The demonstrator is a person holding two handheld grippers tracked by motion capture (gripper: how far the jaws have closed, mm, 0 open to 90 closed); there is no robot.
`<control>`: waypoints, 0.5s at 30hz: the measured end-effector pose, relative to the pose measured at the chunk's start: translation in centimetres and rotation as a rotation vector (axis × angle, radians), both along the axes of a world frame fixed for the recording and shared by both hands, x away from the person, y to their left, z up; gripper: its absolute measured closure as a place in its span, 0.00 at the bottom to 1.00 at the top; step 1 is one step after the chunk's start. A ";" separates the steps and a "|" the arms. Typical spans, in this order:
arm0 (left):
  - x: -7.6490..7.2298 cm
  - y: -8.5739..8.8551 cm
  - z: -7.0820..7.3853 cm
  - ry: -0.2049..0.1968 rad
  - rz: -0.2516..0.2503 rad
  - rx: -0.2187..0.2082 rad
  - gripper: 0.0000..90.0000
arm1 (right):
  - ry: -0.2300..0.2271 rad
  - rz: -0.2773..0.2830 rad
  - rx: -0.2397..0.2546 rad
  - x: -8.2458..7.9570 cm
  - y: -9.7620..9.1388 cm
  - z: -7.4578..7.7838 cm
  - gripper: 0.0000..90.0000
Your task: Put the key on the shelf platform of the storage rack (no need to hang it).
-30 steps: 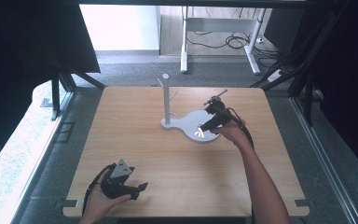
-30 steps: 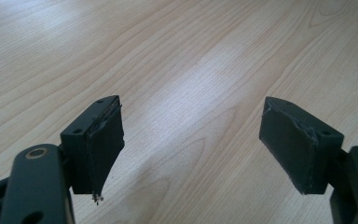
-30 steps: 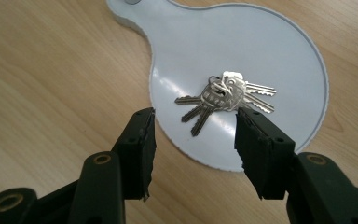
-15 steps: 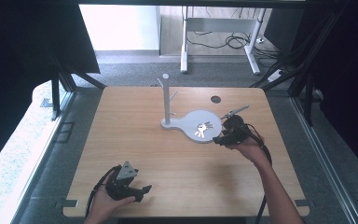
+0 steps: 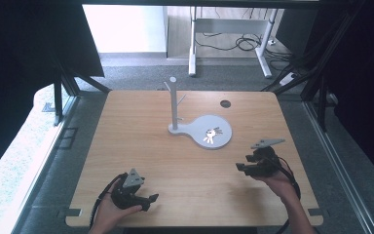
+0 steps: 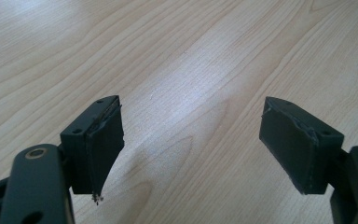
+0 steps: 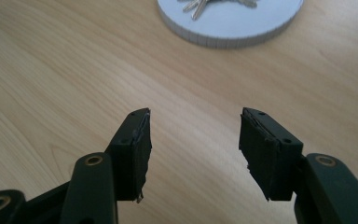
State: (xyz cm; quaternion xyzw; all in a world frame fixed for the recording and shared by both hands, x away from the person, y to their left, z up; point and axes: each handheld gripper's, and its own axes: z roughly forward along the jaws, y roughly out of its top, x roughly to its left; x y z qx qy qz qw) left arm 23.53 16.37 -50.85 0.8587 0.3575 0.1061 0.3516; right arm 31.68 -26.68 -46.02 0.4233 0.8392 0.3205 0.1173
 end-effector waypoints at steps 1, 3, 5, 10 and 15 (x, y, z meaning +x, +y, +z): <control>0.0 0.0 0.0 0.000 0.002 0.002 0.24 | -0.003 0.003 0.006 -0.3 -0.3 -0.4 0.49; 0.1 0.0 -0.1 0.001 0.001 0.004 0.24 | 0.000 -0.005 0.015 -1.0 -0.7 -0.9 0.49; 0.1 0.0 -0.2 0.005 0.006 0.005 0.24 | 0.000 -0.008 0.015 -1.5 -1.1 -1.4 0.49; 0.1 0.1 -0.2 0.005 0.004 0.008 0.24 | -0.011 0.004 0.019 -3.0 -1.4 -2.2 0.49; 0.0 0.1 -0.1 -0.001 0.008 0.010 0.24 | -0.011 -0.002 0.011 -3.3 -1.6 -3.2 0.48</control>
